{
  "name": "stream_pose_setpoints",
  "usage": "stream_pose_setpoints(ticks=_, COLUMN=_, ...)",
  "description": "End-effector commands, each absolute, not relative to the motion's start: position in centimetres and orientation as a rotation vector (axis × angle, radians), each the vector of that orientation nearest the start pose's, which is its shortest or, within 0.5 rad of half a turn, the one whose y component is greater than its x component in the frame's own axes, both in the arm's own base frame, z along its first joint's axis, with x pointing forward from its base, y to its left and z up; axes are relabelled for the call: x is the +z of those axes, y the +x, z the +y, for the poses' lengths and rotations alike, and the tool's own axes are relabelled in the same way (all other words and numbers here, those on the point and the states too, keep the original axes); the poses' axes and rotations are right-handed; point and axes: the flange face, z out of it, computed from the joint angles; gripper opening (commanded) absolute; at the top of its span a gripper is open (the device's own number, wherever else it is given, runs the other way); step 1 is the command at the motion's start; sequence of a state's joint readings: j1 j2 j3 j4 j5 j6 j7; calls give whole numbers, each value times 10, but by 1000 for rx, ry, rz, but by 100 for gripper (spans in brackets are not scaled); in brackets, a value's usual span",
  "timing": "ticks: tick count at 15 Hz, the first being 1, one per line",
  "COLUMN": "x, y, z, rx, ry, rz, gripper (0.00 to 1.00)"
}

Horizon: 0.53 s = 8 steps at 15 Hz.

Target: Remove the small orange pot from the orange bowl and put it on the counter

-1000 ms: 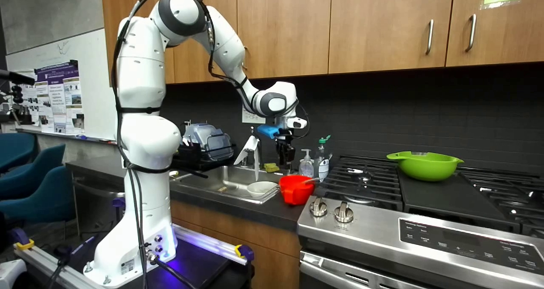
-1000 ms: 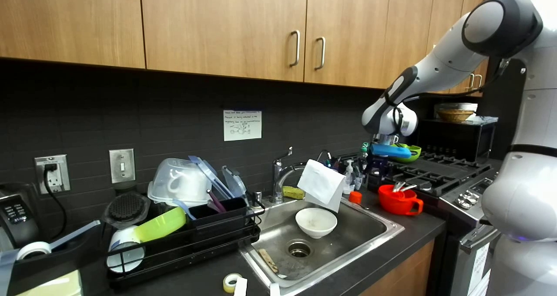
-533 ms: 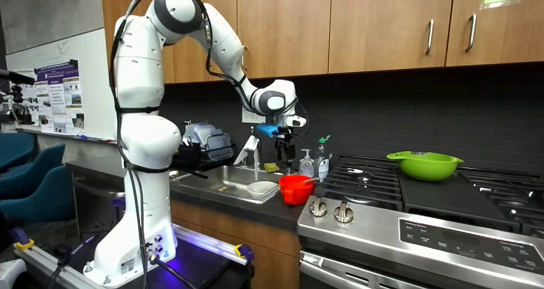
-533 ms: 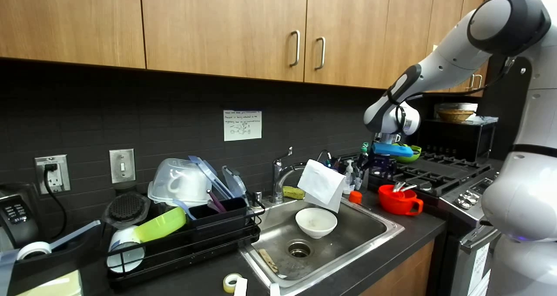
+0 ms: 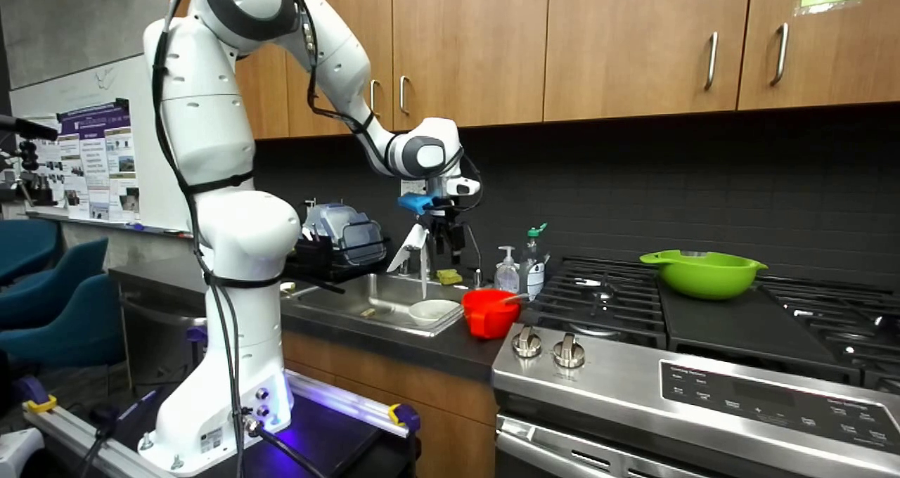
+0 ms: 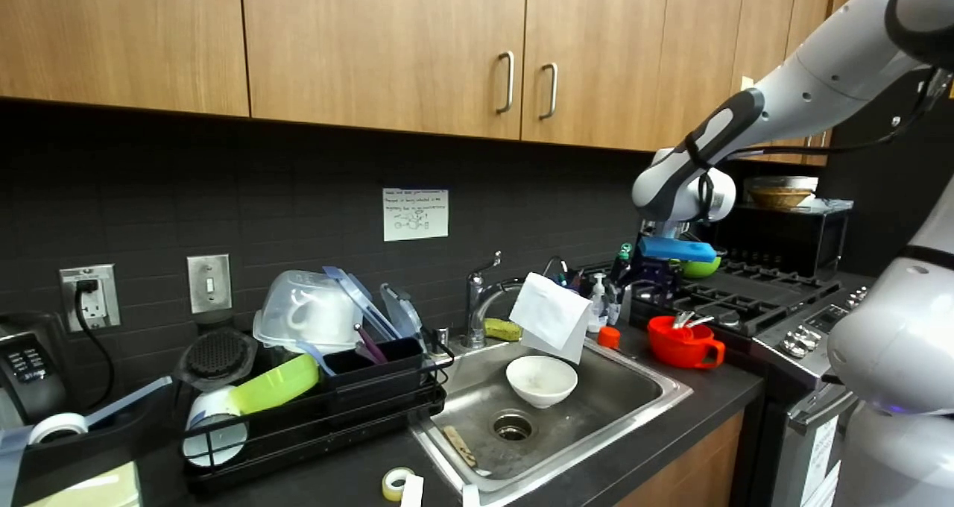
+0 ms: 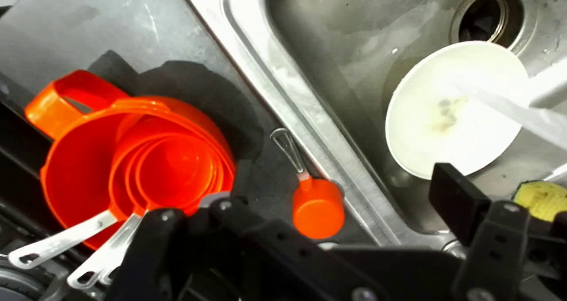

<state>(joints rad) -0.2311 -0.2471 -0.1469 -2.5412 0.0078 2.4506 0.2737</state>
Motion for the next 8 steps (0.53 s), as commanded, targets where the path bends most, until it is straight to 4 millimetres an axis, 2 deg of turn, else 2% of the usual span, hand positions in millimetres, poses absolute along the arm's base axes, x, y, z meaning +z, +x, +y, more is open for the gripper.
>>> stream_pose_setpoints(ticks=1, x=382, y=382, z=-124, rx=-287, ry=-2956, rz=994, gripper=100)
stream_pose_setpoints(ticks=4, x=383, y=357, z=-95, rx=-305, ry=-2982, rz=980, gripper=100)
stream_pose_setpoints(ticks=7, x=387, y=338, z=-76, rx=-343, ry=-3006, rz=971, gripper=100)
stream_pose_setpoints(ticks=8, x=401, y=352, z=-73, rx=-350, ry=-3013, rz=958, gripper=100)
